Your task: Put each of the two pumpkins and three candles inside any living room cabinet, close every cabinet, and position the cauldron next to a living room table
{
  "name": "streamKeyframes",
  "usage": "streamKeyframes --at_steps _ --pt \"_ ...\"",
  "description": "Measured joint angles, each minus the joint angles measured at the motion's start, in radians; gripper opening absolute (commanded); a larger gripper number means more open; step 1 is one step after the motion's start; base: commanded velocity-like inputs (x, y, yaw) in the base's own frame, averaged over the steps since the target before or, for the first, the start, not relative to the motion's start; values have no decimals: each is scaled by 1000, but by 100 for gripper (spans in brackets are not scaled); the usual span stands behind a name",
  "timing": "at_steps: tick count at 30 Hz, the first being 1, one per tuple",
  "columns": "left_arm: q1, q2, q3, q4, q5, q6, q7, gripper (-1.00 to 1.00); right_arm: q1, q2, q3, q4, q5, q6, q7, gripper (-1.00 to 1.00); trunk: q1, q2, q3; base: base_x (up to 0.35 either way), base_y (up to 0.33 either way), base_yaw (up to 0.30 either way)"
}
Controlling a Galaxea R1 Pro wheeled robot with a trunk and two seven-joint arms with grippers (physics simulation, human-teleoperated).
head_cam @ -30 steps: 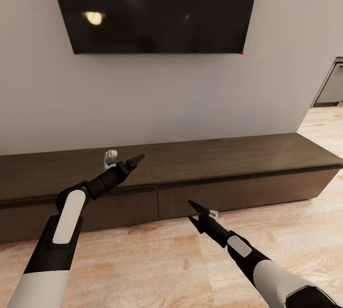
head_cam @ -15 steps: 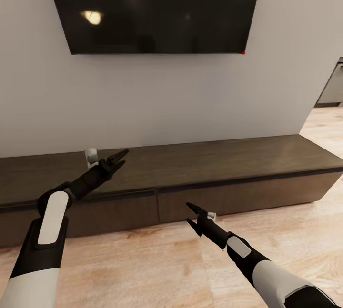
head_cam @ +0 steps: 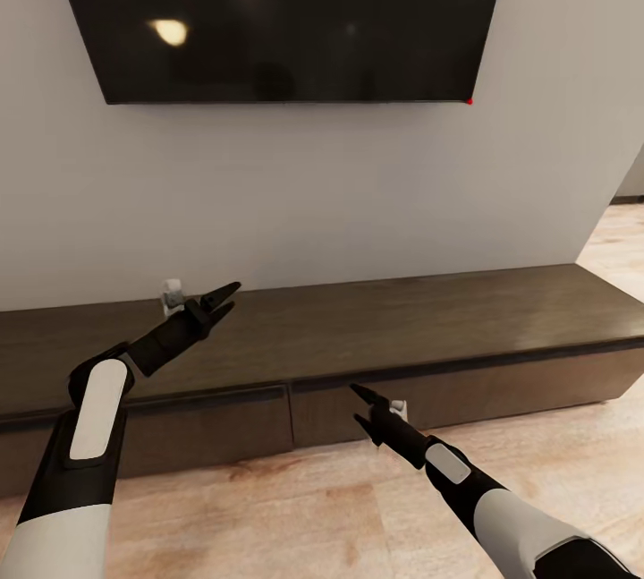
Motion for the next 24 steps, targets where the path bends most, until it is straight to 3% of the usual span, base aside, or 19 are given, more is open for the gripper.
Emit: streamKeyframes --at_steps 6,11,16,24 --pt "0 0 0 0 0 0 0 100 0 1 3 0 0 -2 9 100 0 0 0 49 -1 0" --pt "0 0 0 0 0 0 0 100 0 1 5 1 0 6 71 100 0 0 0 53 0 0" --pt "0 0 0 0 0 0 0 100 0 0 4 2 3 9 90 100 0 0 0 7 0 0" --pt "0 1 1 0 0 0 -1 100 0 0 2 2 4 98 86 100 0 0 0 0 0 0"
